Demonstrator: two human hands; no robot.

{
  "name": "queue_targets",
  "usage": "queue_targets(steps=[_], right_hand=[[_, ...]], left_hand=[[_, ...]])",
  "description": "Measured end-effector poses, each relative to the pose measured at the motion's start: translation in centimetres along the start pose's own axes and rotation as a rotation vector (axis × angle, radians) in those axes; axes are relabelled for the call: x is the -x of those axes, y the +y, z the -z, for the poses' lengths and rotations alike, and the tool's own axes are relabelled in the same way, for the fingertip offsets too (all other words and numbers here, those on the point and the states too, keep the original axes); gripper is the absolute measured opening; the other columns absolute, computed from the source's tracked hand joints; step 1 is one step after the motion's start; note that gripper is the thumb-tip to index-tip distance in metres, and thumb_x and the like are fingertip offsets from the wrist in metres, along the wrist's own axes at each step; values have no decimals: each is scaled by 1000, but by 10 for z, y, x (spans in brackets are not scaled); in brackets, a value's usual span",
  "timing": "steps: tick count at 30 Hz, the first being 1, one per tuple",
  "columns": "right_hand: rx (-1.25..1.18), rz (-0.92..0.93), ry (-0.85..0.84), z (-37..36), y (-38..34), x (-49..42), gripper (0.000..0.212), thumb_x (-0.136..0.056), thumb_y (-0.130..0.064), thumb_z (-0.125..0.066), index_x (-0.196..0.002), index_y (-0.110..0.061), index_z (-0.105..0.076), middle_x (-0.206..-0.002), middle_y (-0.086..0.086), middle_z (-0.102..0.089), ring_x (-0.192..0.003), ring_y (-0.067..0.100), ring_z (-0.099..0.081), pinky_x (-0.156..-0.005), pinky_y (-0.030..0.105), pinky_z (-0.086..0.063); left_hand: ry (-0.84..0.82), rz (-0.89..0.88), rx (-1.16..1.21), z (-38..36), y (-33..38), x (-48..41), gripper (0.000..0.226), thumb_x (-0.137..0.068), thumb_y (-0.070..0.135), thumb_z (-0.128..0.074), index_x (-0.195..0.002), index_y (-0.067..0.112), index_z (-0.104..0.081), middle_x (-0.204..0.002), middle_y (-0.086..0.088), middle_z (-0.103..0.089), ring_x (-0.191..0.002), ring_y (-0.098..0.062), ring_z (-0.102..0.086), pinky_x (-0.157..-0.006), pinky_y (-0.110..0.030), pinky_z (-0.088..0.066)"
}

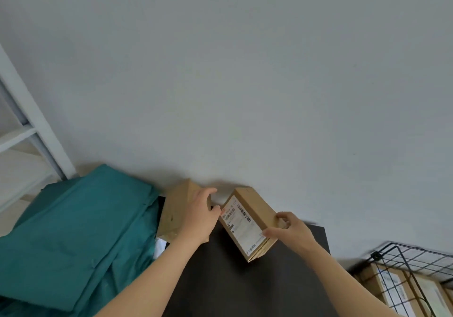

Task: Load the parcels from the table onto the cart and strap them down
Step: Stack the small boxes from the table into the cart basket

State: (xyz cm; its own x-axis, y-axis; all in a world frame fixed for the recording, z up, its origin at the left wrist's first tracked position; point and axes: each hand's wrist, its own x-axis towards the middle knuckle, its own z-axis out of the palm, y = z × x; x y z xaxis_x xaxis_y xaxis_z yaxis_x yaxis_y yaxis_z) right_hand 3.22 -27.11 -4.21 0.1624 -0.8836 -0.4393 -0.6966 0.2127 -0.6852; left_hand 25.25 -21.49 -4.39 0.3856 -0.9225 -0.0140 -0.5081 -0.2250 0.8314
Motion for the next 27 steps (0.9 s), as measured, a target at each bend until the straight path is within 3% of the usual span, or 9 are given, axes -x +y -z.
queue_targets(steps=[3, 6, 11, 17, 20, 23, 27], right_hand=[[-148, -71, 25, 28, 31, 20, 59, -73, -35, -76, -123, -23, -49, -114, 2, -58, -100, 19, -59, -84, 32, -51], [-239, -105, 45, 52, 63, 44, 54, -75, -37, -74, -122, -21, -52, -108, 5, -63, -93, 20, -63, -79, 29, -54], [-393, -116, 48, 92, 115, 104, 45, -78, -32, -74, -117, -22, -54, -108, 6, -62, -96, 21, -64, -84, 30, -54], [-564, -89, 51, 144, 185, 169, 45, -79, -41, -71, -118, -23, -58, -114, 5, -61, -94, 22, -68, -85, 32, -56], [-651, -88, 60, 169, 216, 192, 41, -81, -41, -69, -115, -21, -58, -113, 9, -61, -93, 24, -69, -90, 36, -55], [-738, -102, 86, 189, 244, 211, 30, -82, -41, -68, -105, -25, -58, -108, 11, -63, -95, 25, -69, -94, 39, -53], [-743, -104, 106, 217, 286, 230, 42, -81, -44, -68, -115, -24, -56, -114, 9, -62, -103, 23, -64, -97, 39, -50]], left_hand=[[-58, 103, 121, -29, 20, 21, 51, -89, 16, -59, -137, 22, -41, -145, 1, -39, -133, -16, -36, -106, -31, -31], [-136, 225, 254, -57, 45, 45, 63, -88, 23, -63, -143, 21, -31, -148, -4, -34, -133, -21, -37, -106, -38, -35], [-256, 344, 459, -109, 89, 92, 76, -87, 37, -64, -147, 18, -23, -151, -9, -30, -138, -27, -30, -110, -45, -28], [-555, 397, 619, -178, 135, 153, 74, -65, 59, -65, -129, 27, -47, -129, -1, -56, -126, -27, -45, -108, -60, -28], [-657, 375, 671, -208, 160, 181, 59, -67, 54, -64, -120, 31, -55, -118, 0, -64, -117, -25, -53, -105, -61, -32], [-674, 381, 663, -238, 183, 202, 68, -67, 53, -68, -129, 33, -47, -120, 0, -63, -116, -27, -52, -101, -60, -38], [-664, 370, 643, -283, 213, 227, 60, -81, 43, -65, -135, 30, -40, -119, -1, -62, -102, -21, -55, -83, -49, -48]])
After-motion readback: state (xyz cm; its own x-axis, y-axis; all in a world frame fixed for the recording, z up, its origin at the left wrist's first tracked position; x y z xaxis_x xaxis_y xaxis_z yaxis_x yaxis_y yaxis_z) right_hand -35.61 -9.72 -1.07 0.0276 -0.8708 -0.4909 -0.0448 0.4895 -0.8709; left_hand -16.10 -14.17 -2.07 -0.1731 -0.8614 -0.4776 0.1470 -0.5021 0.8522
